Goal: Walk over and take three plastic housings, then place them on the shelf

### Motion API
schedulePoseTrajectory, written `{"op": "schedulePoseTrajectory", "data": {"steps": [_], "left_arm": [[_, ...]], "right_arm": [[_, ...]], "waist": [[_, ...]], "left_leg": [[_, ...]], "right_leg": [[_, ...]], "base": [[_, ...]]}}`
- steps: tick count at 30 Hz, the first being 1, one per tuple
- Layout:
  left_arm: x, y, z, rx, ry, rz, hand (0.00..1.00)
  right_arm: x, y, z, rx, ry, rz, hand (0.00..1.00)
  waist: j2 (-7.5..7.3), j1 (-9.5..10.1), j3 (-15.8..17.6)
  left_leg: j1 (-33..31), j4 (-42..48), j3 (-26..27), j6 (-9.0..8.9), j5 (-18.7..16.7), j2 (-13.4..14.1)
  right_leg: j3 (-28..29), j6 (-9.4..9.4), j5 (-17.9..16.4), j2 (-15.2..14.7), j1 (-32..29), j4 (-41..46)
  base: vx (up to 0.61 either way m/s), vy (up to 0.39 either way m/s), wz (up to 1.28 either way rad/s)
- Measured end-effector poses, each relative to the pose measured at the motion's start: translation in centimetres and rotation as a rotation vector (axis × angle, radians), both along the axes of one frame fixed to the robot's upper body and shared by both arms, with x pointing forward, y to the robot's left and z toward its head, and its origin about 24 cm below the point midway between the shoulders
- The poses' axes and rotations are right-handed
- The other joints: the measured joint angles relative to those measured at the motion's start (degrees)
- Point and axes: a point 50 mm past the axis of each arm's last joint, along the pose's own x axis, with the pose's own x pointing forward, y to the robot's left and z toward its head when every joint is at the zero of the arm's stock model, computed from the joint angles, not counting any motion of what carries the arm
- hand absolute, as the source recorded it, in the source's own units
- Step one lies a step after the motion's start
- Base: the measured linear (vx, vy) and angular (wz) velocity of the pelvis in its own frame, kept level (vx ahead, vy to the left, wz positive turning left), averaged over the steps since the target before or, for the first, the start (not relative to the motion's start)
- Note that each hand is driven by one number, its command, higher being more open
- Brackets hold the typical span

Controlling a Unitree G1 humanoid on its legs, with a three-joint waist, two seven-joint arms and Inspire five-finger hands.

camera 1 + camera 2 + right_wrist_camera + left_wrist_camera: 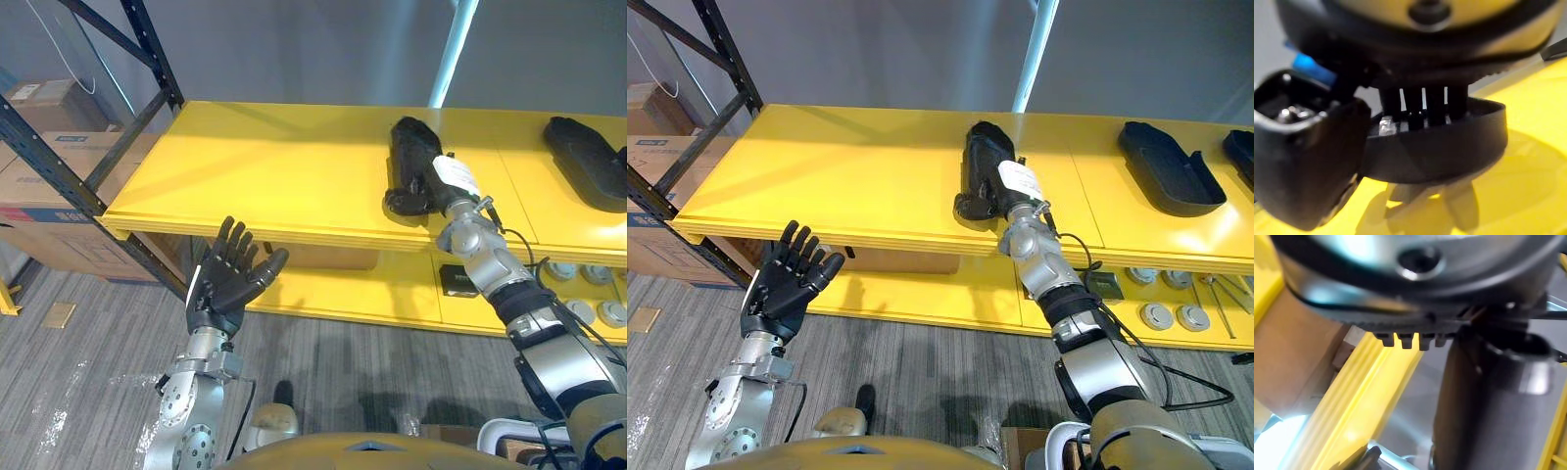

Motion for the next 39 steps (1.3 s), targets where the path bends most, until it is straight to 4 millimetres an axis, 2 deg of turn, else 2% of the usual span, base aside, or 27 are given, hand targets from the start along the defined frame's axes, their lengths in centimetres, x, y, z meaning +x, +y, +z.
{"op": "schedulePoseTrajectory", "data": {"steps": [16,20,24,31,36,39], "left_arm": [[0.4,0.0,0.3,0.0,-0.015,0.004,1.0],[0.4,-0.1,0.3,-0.001,-0.014,0.003,1.0],[0.4,-0.2,-0.1,-0.003,0.003,-0.001,1.0],[0.1,-0.7,-2.6,0.006,0.113,-0.038,1.0],[0.1,-0.9,-2.8,0.011,0.119,-0.057,1.0],[0.1,-0.9,-2.7,0.011,0.118,-0.059,1.0]], "right_arm": [[0.1,0.3,-0.4,-0.063,0.005,0.029,0.0],[0.2,0.1,-0.2,-0.161,-0.008,0.057,0.0],[0.1,-1.0,0.0,-0.268,-0.01,0.083,0.0],[1.5,-1.5,2.3,-0.37,-0.03,0.078,0.0],[2.2,-1.6,4.1,-0.399,-0.066,0.082,0.0],[2.3,-1.9,4.9,-0.423,-0.077,0.082,0.0]], "waist": [[-0.01,0.02,0.0],[-0.02,0.14,0.0],[-0.02,1.03,0.0],[-0.57,1.66,0.8],[-0.72,2.0,0.9],[-0.73,2.92,0.9]], "left_leg": [[0.0,0.0,0.1,0.0,0.0,0.0],[0.0,0.0,-0.1,0.0,0.0,-0.1],[-0.2,0.0,-0.8,0.01,0.1,-0.2],[-0.6,0.0,-1.9,0.03,0.2,0.0],[-1.2,0.2,-2.5,0.07,0.2,0.0],[-1.3,0.2,-2.6,0.09,0.2,0.0]], "right_leg": [[0.0,0.02,0.0,0.0,0.0,0.0],[-0.2,0.06,0.0,-0.1,0.1,0.0],[-1.0,0.11,0.1,-0.1,0.4,0.0],[-2.0,0.23,0.2,0.3,1.4,-0.6],[-2.8,0.39,0.4,0.4,1.5,-1.4],[-2.9,0.39,0.4,0.5,1.6,-1.6]], "base": [[0.0,0.0,0.0],[0.0,0.0,0.01],[0.0,0.0,0.08],[0.0,-0.008,0.07],[0.01,-0.01,0.09],[0.01,-0.002,0.01]]}}
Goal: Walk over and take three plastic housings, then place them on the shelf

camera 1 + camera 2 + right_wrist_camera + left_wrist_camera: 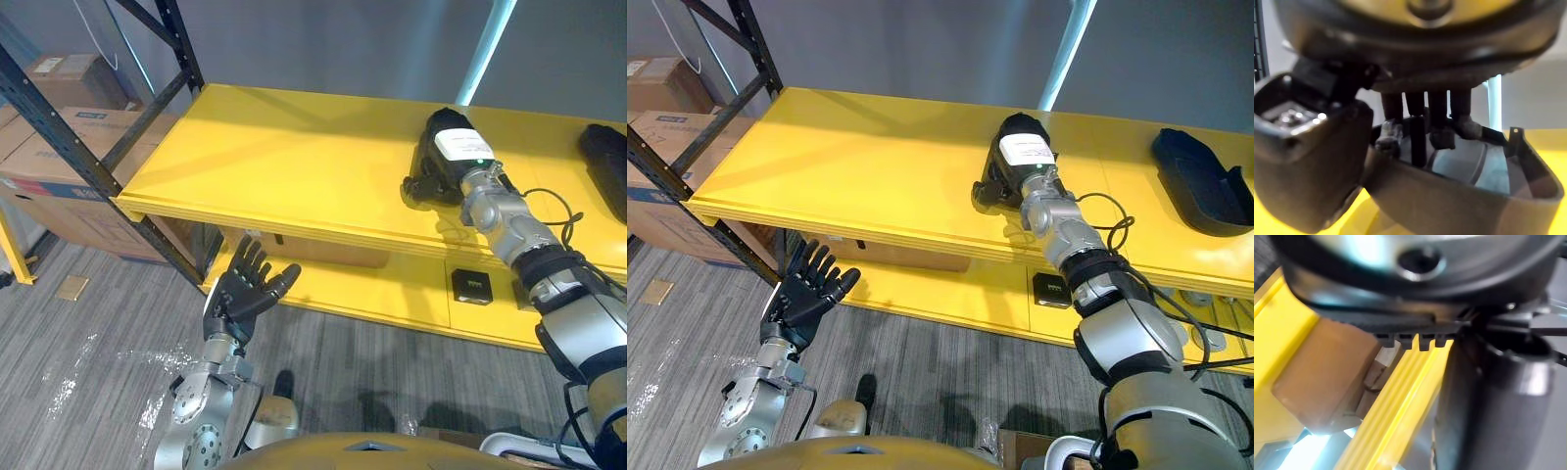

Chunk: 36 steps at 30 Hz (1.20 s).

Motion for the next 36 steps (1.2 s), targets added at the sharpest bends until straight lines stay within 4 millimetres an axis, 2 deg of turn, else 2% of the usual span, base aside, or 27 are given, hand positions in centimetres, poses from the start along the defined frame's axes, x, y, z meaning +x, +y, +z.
{"op": "schedulePoseTrajectory", "data": {"steps": [8,19,20,36], "left_arm": [[-0.1,-0.1,-0.5,-0.004,0.016,-0.01,1.0],[-0.2,0.0,-0.6,0.002,0.021,-0.016,1.0],[-0.2,0.0,-0.6,0.002,0.021,-0.016,1.0],[-0.2,0.0,-0.6,0.004,0.021,-0.017,1.0]], "right_arm": [[0.6,0.3,1.5,-0.102,-0.023,0.021,0.0],[0.6,-1.1,1.3,-0.19,0.058,-0.015,0.0],[0.6,-1.4,1.2,-0.192,0.067,-0.025,1.0],[0.6,-1.6,1.1,-0.228,0.086,-0.039,1.0]], "waist": [[0.01,0.11,0.0],[0.04,0.32,0.0],[0.04,0.31,0.0],[0.28,0.08,0.1]], "left_leg": [[0.1,0.0,-0.3,-0.01,0.0,0.2],[0.2,0.0,-0.5,-0.01,0.0,0.3],[0.3,0.0,-0.5,-0.01,0.0,0.3],[0.8,-0.1,0.2,-0.1,-0.1,0.6]], "right_leg": [[-0.1,-0.01,0.0,0.5,0.6,-0.6],[-0.2,-0.01,0.0,0.6,0.9,-0.6],[-0.1,-0.01,0.0,0.6,0.9,-0.6],[0.2,-0.06,0.0,0.8,1.0,-0.6]], "base": [[0.0,0.0,0.0],[0.0,0.0,0.0],[0.0,0.0,0.0],[0.0,0.002,-0.02]]}}
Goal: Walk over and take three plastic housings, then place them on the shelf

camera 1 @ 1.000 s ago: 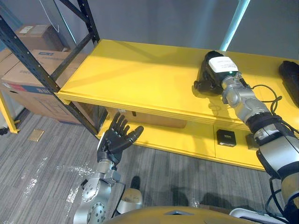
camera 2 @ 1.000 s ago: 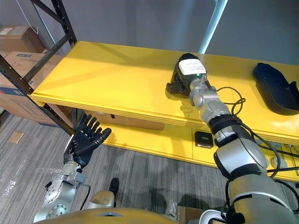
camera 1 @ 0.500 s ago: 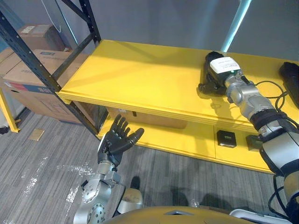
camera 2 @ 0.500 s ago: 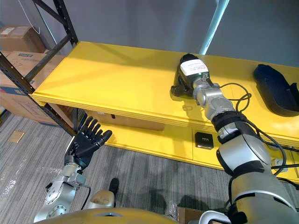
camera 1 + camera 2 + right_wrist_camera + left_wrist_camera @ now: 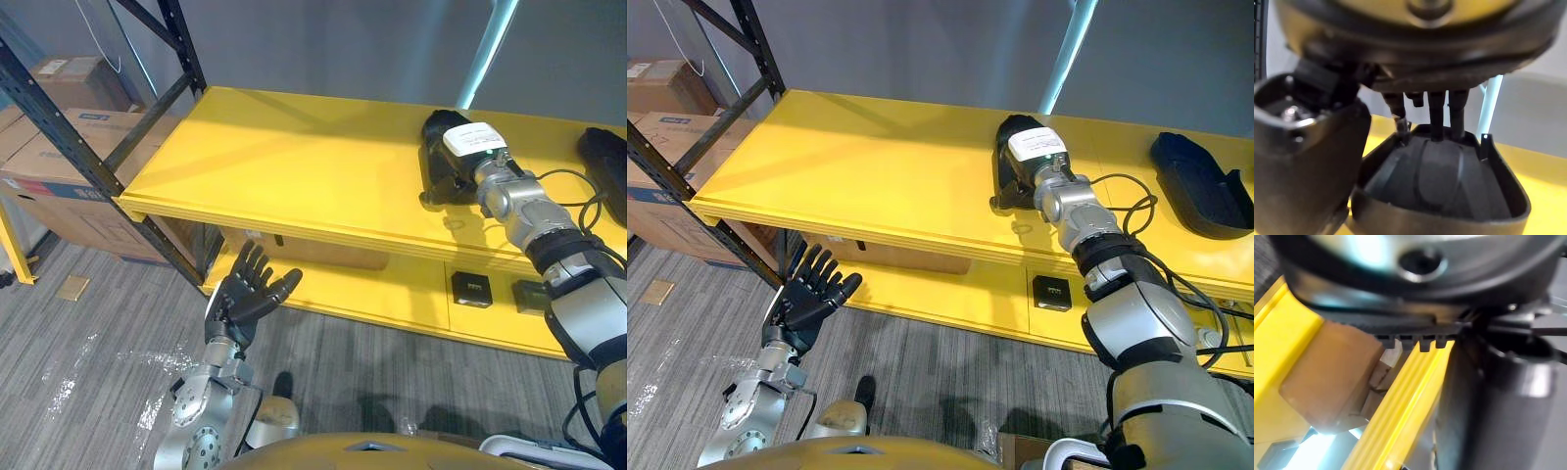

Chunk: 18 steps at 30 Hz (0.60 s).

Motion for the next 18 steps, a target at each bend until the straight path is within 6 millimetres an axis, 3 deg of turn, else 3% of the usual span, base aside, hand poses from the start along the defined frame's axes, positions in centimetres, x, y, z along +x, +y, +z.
{"op": "schedulePoseTrajectory", "data": {"steps": [11,18], "left_arm": [[0.0,0.3,0.0,0.017,0.001,-0.006,1.0],[0.1,0.6,0.7,0.012,-0.03,0.015,1.0]], "right_arm": [[0.0,0.4,0.0,0.049,0.054,-0.001,1.0],[-0.8,1.1,1.4,0.073,0.021,0.077,1.0]], "waist": [[0.03,-0.12,0.0],[0.27,-1.0,-0.2]], "left_leg": [[0.2,0.0,0.5,-0.01,0.0,0.2],[0.7,0.0,1.1,-0.02,0.0,-0.6]], "right_leg": [[0.8,-0.16,0.1,0.1,-0.1,0.0],[1.2,-0.12,0.2,-0.5,-0.2,0.3]], "base": [[0.0,0.002,-0.02],[-0.01,0.012,-0.02]]}}
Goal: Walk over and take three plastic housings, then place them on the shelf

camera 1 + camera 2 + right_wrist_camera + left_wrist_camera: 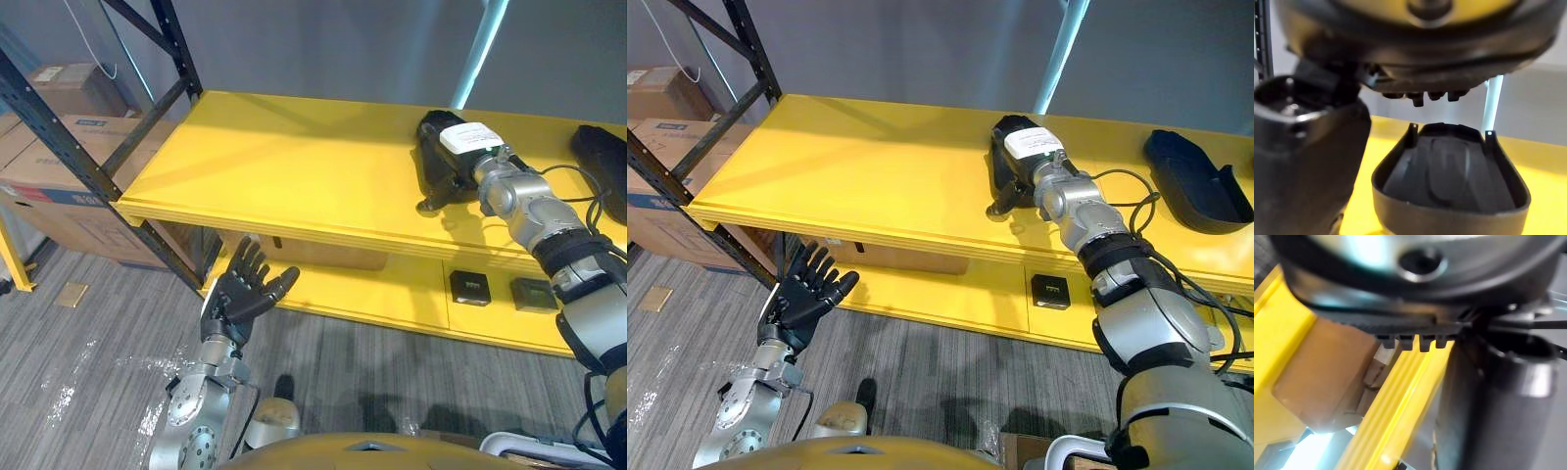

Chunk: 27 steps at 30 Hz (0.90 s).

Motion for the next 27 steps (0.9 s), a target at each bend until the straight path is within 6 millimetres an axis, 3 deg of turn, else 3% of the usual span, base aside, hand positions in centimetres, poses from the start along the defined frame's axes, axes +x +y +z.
{"op": "schedulePoseTrajectory", "data": {"steps": [6,11,16,20,22,23,25,27], "left_arm": [[0.1,0.1,1.4,-0.014,-0.062,0.02,1.0],[0.1,0.3,1.4,-0.012,-0.065,0.026,1.0],[0.2,0.3,1.5,-0.01,-0.068,0.027,1.0],[0.2,0.3,1.6,-0.006,-0.076,0.025,1.0],[0.2,0.5,2.2,-0.002,-0.105,0.035,1.0],[0.3,0.7,2.4,0.001,-0.118,0.038,1.0],[0.3,1.0,3.5,0.008,-0.184,0.029,1.0],[0.2,1.0,4.3,0.002,-0.235,0.016,1.0]], "right_arm": [[-1.6,1.8,2.6,0.057,-0.069,0.093,1.0],[-2.7,3.2,6.2,0.138,-0.194,0.149,1.0],[-3.9,2.0,7.7,0.252,-0.249,0.132,1.0],[-5.5,0.3,7.7,0.48,-0.341,0.136,1.0],[-8.0,-0.7,6.8,0.821,-0.456,0.203,1.0],[-8.5,-0.8,6.5,0.905,-0.495,0.217,1.0],[-11.0,-2.0,3.9,1.136,-0.625,0.216,1.0],[-12.6,-2.9,1.6,1.269,-0.658,0.18,1.0]], "waist": [[0.28,-1.44,-0.2],[0.22,-3.6,-0.3],[-0.19,-3.93,-1.5],[-0.36,-4.18,-2.1],[-0.5,-4.78,-2.4],[-0.48,-5.16,-2.6],[-0.59,-6.92,-3.1],[-0.59,-7.37,-3.8]], "left_leg": [[0.2,-0.2,1.4,-0.04,-0.1,0.0],[0.3,-0.2,2.5,-0.03,-0.1,0.1],[0.2,-0.2,3.9,-0.01,-0.1,0.2],[0.3,-0.2,5.1,-0.04,-0.2,0.4],[0.4,-0.2,6.1,-0.08,-0.3,0.6],[0.4,-0.2,6.5,-0.09,-0.3,0.6],[0.5,-0.2,7.3,-0.1,-0.4,0.7],[0.5,-0.2,7.9,-0.21,-0.6,0.8]], "right_leg": [[1.2,-0.07,-0.1,-0.5,-1.1,0.7],[2.6,-0.06,0.1,-0.6,-1.9,0.9],[4.1,-0.13,0.5,-0.6,-3.0,0.9],[5.2,-0.22,0.7,-0.6,-3.7,0.9],[6.4,-0.29,0.8,-0.6,-4.8,1.1],[6.8,-0.33,0.8,-0.6,-5.1,1.2],[7.5,-0.34,0.9,-0.6,-5.2,1.2],[8.0,-0.37,1.0,-0.6,-5.7,1.2]], "base": [[-0.02,0.018,-0.11],[-0.02,0.013,-0.11],[0.0,0.01,-0.14],[-0.01,0.006,-0.13],[-0.03,0.007,-0.22],[0.01,0.005,-0.27],[0.01,0.004,-0.19],[-0.01,0.005,-0.17]]}}
